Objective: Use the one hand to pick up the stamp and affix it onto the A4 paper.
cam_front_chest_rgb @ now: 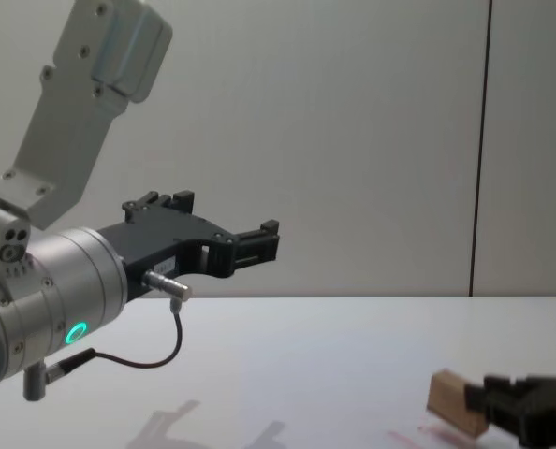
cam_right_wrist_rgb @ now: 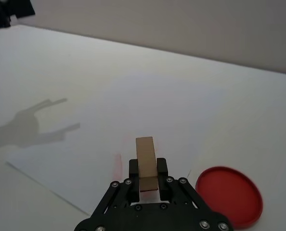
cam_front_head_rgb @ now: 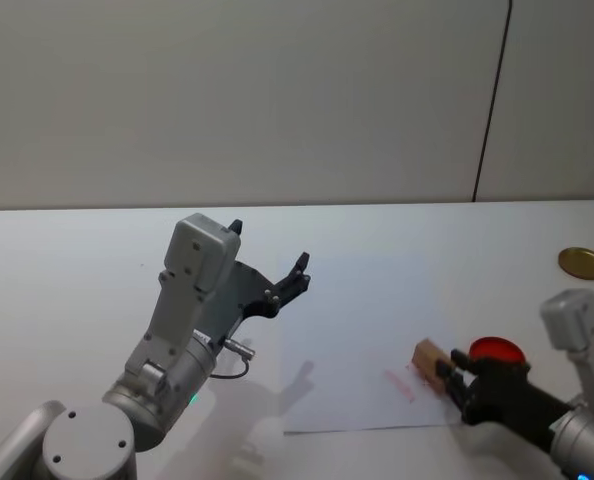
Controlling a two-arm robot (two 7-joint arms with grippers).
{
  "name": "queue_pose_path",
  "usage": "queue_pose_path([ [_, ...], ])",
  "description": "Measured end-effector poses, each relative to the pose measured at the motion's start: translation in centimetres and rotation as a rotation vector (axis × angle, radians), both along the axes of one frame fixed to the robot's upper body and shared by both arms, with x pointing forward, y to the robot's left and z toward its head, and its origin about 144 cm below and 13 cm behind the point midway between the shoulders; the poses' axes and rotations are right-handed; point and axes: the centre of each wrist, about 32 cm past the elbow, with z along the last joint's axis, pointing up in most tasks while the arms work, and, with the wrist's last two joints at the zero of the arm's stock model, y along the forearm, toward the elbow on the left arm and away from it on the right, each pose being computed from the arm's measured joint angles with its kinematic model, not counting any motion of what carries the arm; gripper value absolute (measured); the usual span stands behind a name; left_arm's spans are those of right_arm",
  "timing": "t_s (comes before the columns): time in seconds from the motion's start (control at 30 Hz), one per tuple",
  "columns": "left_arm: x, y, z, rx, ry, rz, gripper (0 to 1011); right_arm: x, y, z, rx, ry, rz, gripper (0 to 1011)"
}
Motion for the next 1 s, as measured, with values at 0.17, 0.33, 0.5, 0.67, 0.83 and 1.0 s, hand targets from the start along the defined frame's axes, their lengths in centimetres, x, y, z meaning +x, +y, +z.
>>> queue_pose_path([
  [0.17, 0.0, 0.0, 0.0, 0.0, 0.0, 0.0, 993, 0.4, -0.4, 1.1, 0.023, -0.06, -0.037, 203],
  [0.33, 0.0, 0.0, 0.0, 0.0, 0.0, 0.0, 993, 0.8, -1.0, 1.7, 0.026, -0.091, -0.069, 203],
  [0.5, 0.0, 0.0, 0.0, 0.0, 0.0, 0.0, 993, 1.1, -1.7, 2.0, 0.018, -0.108, -0.094, 203],
  [0.67, 0.0, 0.0, 0.0, 0.0, 0.0, 0.0, 993, 1.3, -2.6, 2.1, 0.002, -0.11, -0.117, 203],
  [0.83, 0.0, 0.0, 0.0, 0.0, 0.0, 0.0, 993, 1.4, -3.2, 1.9, -0.012, -0.1, -0.129, 203],
  [1.0, 0.0, 0.0, 0.0, 0.0, 0.0, 0.0, 993, 1.4, -3.8, 1.5, -0.025, -0.08, -0.135, 203],
])
